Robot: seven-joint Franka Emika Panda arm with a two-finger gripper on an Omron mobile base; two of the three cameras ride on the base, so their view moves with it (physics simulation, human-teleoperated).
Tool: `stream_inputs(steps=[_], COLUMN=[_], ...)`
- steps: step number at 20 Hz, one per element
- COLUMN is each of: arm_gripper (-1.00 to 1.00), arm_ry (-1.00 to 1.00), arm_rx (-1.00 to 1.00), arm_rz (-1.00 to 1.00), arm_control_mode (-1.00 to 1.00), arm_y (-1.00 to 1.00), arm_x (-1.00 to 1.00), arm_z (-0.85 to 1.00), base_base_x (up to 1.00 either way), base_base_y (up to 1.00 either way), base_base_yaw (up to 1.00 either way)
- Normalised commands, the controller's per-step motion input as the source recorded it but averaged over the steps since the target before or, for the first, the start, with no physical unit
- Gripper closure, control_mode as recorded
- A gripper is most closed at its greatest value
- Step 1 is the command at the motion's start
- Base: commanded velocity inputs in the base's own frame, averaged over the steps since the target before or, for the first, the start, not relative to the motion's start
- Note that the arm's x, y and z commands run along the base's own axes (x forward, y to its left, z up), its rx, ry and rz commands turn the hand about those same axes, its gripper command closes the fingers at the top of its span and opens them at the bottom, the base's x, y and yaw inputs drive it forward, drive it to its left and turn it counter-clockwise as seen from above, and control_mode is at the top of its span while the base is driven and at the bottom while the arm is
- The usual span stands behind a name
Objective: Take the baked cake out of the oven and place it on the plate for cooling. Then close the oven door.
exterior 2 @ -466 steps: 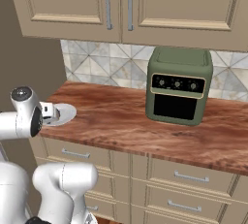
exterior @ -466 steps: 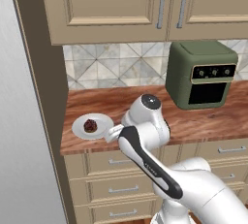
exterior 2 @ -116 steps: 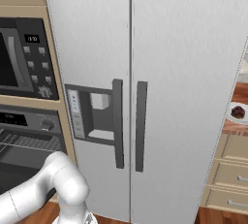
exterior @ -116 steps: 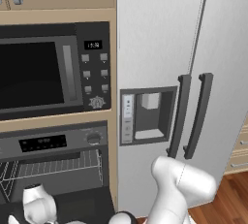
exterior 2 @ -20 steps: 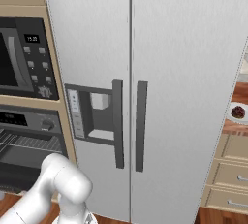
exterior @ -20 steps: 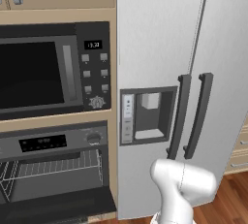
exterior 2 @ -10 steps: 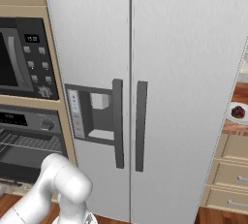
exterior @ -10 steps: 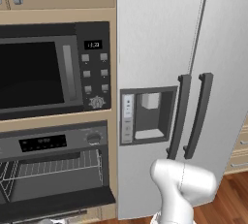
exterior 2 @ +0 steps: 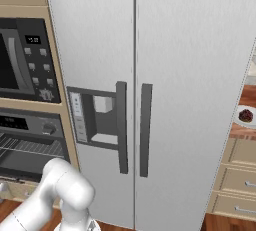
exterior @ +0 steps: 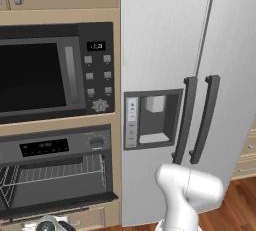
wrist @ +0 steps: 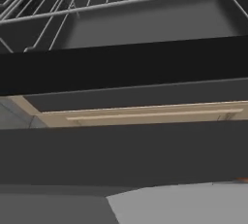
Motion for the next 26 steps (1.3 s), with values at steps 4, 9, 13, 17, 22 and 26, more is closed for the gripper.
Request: stream_inputs(steps=[4,9,13,17,22,26], arm_gripper=[-1.0,-1.0,-1.0,-1.0,-1.0,-1.0], arm_ry=[0.21,0.34,0.29,0.22,0.16,0.11], arm_rx=[0.0,0.0,0.0,0.0,-0.01,-0.07], arm_rz=[0.0,0.0,0.0,0.0,0.0,0.01], arm_control_mode=[-1.0,-1.0,-1.0,-1.0,-1.0,-1.0], arm_y=[0.0,0.0,0.0,0.0,0.01,0.04], arm_x=[0.71,0.76,0.77,0.76,0.57,0.21], arm_z=[0.3,0.23,0.19,0.11,0.01,-0.04], base_base_x=[0.0,0.0,0.0,0.0,0.0,0.0], base_base_y=[0.0,0.0,0.0,0.0,0.0,0.0], base_base_yaw=[0.0,0.0,0.0,0.0,0.0,0.0])
